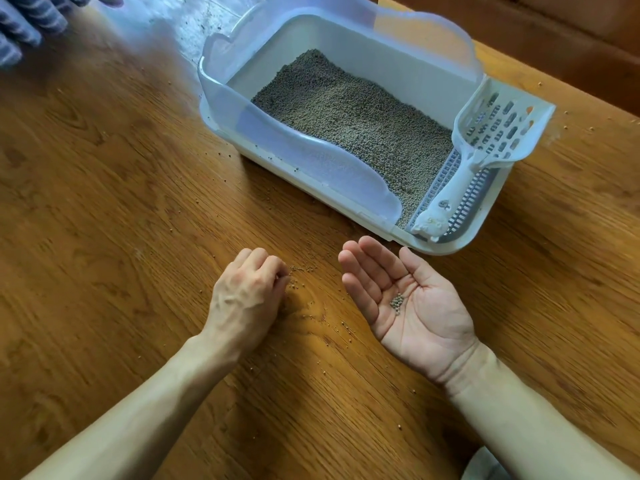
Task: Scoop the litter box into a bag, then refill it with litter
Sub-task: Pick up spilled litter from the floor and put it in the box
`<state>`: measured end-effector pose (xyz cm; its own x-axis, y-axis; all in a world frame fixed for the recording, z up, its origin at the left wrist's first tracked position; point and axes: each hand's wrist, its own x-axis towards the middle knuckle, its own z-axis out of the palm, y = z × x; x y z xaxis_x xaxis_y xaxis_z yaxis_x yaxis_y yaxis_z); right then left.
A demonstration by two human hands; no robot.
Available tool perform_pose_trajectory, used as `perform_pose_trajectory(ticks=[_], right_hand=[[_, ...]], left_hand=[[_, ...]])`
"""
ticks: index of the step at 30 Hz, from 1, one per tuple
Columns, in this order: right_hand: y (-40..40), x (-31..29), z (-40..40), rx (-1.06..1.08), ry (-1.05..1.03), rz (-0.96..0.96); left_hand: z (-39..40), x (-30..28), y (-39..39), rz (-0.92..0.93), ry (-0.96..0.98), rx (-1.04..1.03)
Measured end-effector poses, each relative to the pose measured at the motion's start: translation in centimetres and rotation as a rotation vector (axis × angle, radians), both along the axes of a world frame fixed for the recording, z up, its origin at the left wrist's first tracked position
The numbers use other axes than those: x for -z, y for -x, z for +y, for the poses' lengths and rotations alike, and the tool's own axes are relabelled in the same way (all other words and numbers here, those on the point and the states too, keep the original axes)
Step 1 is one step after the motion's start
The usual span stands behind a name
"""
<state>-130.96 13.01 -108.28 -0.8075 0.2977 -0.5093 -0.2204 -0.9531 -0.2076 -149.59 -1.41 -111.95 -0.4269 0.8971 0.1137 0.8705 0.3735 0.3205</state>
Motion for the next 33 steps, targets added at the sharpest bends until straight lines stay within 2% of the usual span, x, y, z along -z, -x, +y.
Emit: perform_pose_trajectory(ticks=[5,11,18,25,28,31,33], right_hand=[[0.2,-0.2,0.0,-0.006,-0.002,-0.004],[-0.2,0.0,0.2,-0.009,-0.010,-0.007],[-0.3,-0.2,0.1,0.006,0.019,-0.004],[-0.1,-0.5,0.0,0.008,0.018,-0.013],[-0.1,-0.5,0.0,0.010,0.012,-0.035],[0.0,-0.7,-0.1,0.026,0.020,-0.083],[0.1,-0.6,-0.3,0.041,0.056,-0.101]], left_hand=[[0.1,0.8,-0.4,0.044,0.018,0.064],[0.6,1.7,-0.7,0.257,0.087,0.176],[1.4,1.0,-1.3,0.214,0.052,0.128],[1.8,1.1,-1.9,0.332,0.135,0.198],[1.9,-0.1,-2.3,0.227,0.072,0.099],[2.2,-4.3,-3.2,0.010,-0.158,-0.045],[2.8,-7.5,-4.8,-0.050,-0.308,0.011]])
